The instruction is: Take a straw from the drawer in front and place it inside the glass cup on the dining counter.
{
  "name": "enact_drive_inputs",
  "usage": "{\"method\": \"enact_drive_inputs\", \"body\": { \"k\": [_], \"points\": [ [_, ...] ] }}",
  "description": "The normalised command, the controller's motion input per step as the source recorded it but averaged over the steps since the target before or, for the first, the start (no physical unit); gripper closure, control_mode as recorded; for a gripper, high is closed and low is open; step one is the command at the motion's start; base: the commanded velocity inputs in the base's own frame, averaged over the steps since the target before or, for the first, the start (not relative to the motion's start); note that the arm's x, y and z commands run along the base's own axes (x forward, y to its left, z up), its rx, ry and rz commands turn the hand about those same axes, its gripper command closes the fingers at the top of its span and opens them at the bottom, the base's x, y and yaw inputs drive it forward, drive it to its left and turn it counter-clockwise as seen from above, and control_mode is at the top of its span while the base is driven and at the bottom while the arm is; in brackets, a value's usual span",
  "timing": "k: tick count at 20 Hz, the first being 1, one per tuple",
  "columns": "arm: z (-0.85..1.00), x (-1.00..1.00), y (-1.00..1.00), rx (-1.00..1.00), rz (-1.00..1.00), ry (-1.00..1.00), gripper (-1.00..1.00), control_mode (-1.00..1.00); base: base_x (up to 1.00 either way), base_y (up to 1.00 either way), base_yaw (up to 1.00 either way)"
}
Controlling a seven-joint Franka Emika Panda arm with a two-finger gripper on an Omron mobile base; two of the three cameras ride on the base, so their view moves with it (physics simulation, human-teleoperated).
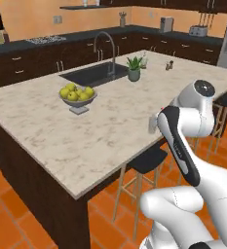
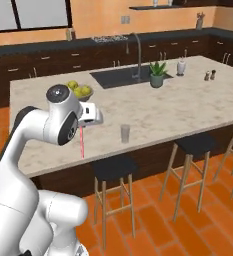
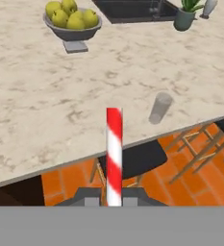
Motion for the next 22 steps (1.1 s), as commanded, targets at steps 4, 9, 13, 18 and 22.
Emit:
{"method": "enact_drive_inputs", "body": {
  "k": [4, 9, 13, 18, 22],
  "points": [
    [0.0, 0.0, 0.0, 0.0, 0.0, 0.0, 1.0, 1.0, 0.22, -0.81, 0.54],
    [0.0, 0.0, 0.0, 0.0, 0.0, 0.0, 1.0, 1.0, 0.22, -0.85, 0.52],
    [0.0, 0.0, 0.0, 0.0, 0.0, 0.0, 1.0, 1.0, 0.16, -0.94, 0.45],
    [0.0, 0.0, 0.0, 0.0, 0.0, 0.0, 1.0, 1.0, 0.32, -0.69, 0.33],
    [0.0, 0.0, 0.0, 0.0, 0.0, 0.0, 1.0, 1.0, 0.62, -0.16, 0.18]
  ]
}}
